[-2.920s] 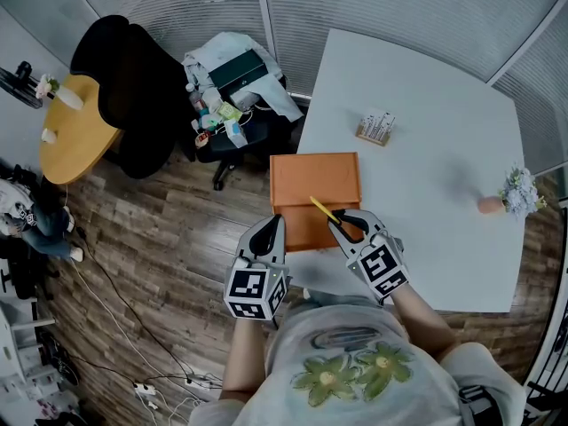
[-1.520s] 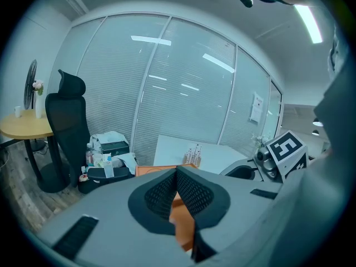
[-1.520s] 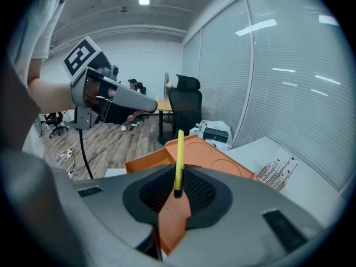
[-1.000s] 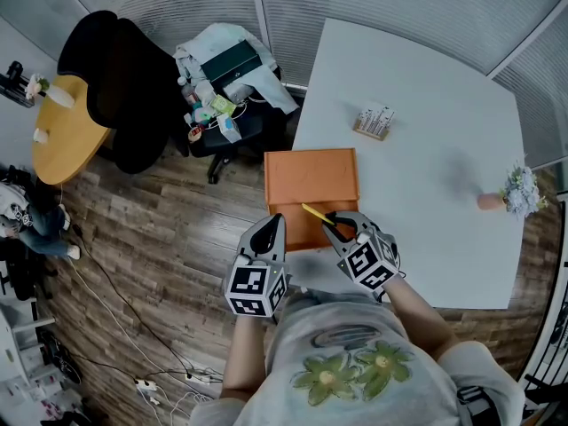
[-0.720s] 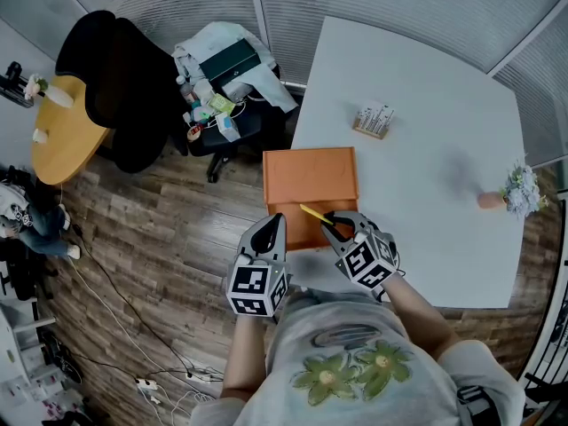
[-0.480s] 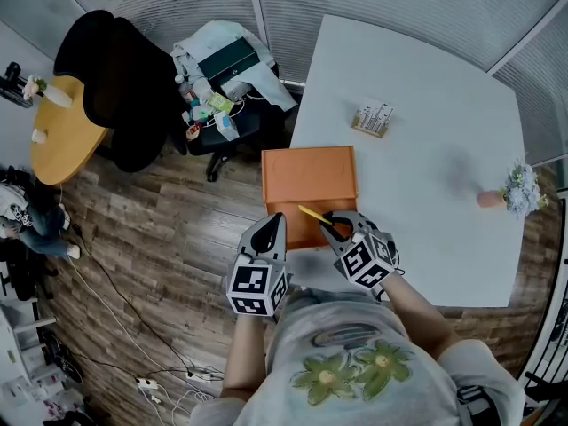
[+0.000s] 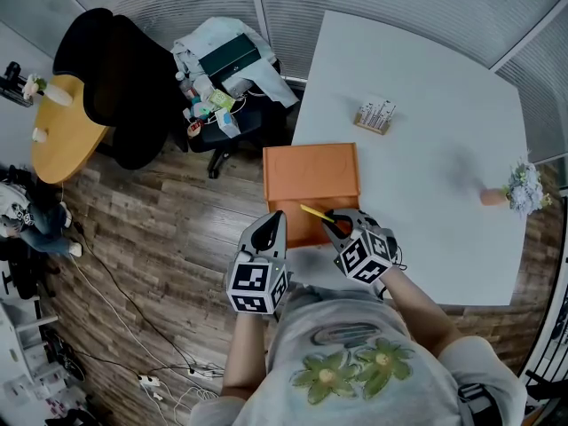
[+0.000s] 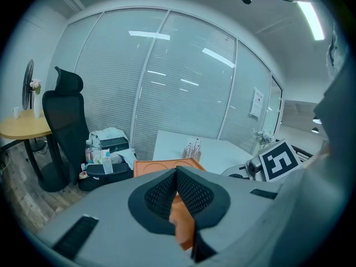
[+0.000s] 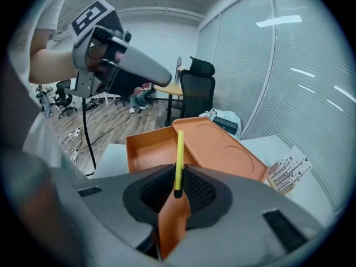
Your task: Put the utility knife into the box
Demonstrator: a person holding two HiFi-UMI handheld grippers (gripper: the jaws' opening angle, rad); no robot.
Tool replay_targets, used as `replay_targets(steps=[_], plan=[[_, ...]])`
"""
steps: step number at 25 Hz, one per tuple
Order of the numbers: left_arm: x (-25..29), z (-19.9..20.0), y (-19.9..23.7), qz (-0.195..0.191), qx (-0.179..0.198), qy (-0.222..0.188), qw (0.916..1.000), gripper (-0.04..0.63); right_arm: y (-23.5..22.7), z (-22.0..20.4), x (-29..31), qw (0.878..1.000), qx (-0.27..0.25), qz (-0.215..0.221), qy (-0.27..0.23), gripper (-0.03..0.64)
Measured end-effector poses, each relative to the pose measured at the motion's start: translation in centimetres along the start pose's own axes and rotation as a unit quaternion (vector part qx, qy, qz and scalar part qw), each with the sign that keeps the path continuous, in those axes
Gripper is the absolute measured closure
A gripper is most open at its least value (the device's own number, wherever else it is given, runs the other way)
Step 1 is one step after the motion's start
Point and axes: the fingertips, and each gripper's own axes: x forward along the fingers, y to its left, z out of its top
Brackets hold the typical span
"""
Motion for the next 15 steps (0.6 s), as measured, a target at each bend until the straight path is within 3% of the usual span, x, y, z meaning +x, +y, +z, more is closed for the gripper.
replay_targets(steps=[15], plan=[[0.3,-0.3,0.5,0.0,-0.003,0.007,1.0,0.594,0.6,-1.5,1.6,0.999,-0.012,0.017,0.029,0.557]])
